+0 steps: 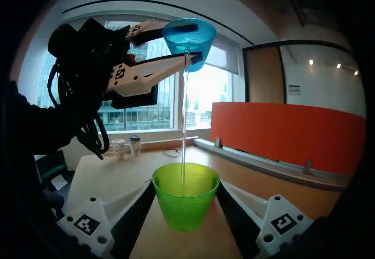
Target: Pour water
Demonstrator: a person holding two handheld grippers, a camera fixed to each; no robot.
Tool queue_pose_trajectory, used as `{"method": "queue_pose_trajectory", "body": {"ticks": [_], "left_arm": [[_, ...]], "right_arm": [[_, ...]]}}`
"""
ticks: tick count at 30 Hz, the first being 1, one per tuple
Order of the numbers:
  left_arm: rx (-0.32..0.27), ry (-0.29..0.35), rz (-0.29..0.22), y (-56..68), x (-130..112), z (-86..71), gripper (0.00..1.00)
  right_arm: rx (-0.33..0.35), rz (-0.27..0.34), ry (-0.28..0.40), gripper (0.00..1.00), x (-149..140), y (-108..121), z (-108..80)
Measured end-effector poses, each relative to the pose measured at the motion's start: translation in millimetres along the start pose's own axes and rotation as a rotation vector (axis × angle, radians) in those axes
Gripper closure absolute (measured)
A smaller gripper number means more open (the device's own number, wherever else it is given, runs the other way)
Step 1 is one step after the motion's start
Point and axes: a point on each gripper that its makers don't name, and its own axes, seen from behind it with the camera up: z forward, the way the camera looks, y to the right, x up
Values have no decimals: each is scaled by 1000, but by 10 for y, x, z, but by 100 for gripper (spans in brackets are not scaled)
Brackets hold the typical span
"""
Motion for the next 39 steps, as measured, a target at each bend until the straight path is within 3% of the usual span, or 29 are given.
{"method": "queue_pose_trajectory", "body": {"ticks": [20, 39], "left_arm": [[9, 3, 75, 8, 15, 16, 15], [16, 5, 178, -17, 69, 52, 15]], "right_arm": [[-3, -7, 4, 10, 30, 7, 14], [-9, -8, 6, 9, 22, 22, 0]]}}
